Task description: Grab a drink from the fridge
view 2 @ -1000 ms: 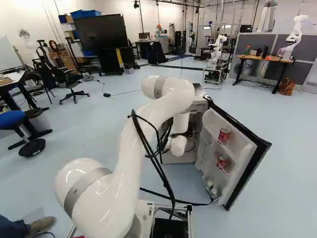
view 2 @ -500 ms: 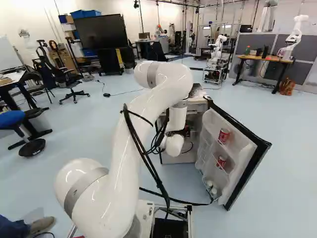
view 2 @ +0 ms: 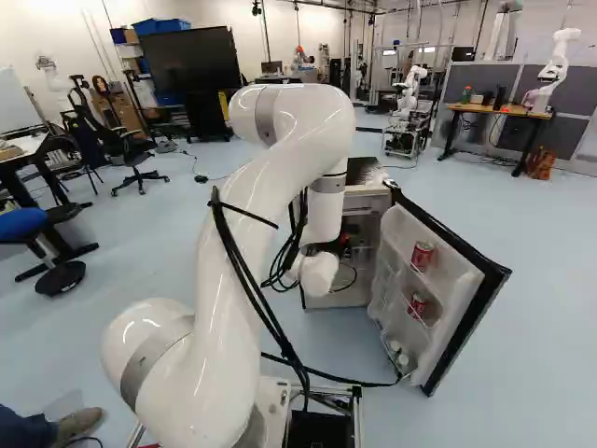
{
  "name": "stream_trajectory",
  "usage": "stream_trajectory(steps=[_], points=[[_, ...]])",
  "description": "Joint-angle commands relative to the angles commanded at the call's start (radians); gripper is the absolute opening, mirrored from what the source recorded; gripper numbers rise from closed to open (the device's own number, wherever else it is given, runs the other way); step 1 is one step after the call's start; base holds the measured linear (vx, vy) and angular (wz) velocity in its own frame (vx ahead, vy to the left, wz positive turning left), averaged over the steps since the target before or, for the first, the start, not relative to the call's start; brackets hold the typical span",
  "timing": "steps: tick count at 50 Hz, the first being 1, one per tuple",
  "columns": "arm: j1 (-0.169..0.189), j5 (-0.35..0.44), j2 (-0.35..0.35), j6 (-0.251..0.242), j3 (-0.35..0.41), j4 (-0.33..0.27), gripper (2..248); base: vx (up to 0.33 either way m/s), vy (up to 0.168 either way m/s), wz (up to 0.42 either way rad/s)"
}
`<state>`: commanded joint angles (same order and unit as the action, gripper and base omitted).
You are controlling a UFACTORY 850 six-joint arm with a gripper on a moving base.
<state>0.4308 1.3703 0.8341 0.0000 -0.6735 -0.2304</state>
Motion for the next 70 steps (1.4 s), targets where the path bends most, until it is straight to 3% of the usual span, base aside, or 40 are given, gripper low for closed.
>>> stream_trajectory(steps=[33, 70], points=[[-0.016, 0.0, -0.212, 0.0, 0.225, 0.0, 92, 0.0, 0.0, 0.0], [-0.017, 0.0, -0.347, 0.0, 0.285, 0.0, 92, 0.0, 0.0, 0.0]])
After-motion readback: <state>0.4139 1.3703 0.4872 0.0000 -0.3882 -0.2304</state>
